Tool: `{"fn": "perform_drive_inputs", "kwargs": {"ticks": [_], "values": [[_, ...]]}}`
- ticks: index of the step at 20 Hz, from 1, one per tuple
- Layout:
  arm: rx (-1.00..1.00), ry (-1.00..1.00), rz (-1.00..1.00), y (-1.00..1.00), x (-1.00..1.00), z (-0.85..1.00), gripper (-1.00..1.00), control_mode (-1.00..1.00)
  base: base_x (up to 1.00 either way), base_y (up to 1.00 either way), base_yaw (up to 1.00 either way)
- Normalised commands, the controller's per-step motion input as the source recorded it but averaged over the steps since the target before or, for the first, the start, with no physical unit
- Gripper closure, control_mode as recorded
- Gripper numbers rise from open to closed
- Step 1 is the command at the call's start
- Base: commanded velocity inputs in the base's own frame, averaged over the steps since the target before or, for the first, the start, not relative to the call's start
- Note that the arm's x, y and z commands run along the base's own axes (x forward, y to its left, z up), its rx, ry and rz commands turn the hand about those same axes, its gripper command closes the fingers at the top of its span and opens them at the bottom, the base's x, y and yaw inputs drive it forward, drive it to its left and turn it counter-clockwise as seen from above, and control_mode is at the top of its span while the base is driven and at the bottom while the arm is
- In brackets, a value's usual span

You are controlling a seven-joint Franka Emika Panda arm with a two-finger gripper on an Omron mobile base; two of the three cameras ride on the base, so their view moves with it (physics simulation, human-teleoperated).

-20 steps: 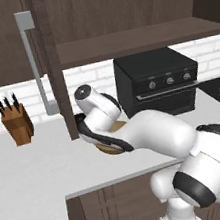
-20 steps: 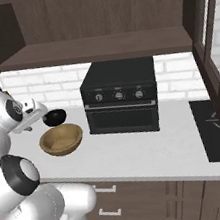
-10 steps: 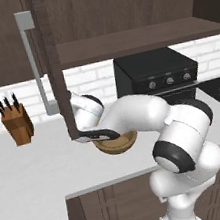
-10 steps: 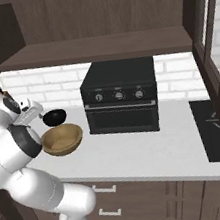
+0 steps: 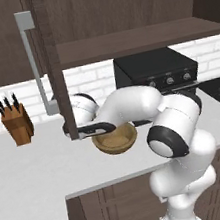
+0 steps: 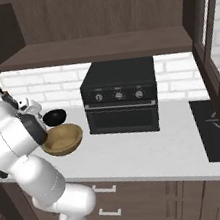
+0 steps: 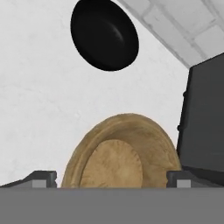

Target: Pick up the bowls on the counter and stack them on top of one another in the open cabinet. Place the smaller bowl on top of the larger bowl.

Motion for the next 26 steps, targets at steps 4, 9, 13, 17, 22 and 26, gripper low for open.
{"fn": "perform_drive_inputs", "kwargs": {"ticks": [4, 9, 13, 17, 22, 26], "values": [[0.00, 0.00, 0.00, 0.00, 0.26, -0.26, -1.00, -1.00, 0.00, 0.00, 0.00], [0.00, 0.00, 0.00, 0.00, 0.37, -0.11, -1.00, -1.00, 0.00, 0.00, 0.00], [0.00, 0.00, 0.00, 0.00, 0.39, -0.17, -1.00, -1.00, 0.00, 0.00, 0.00], [0.00, 0.00, 0.00, 0.00, 0.39, -0.25, -1.00, -1.00, 0.00, 0.00, 0.00], [-0.03, 0.00, 0.00, 0.00, 0.32, -0.36, -1.00, -1.00, 0.00, 0.00, 0.00], [-0.02, 0.00, 0.00, 0.00, 0.27, -0.33, -1.00, -1.00, 0.00, 0.00, 0.00]]}}
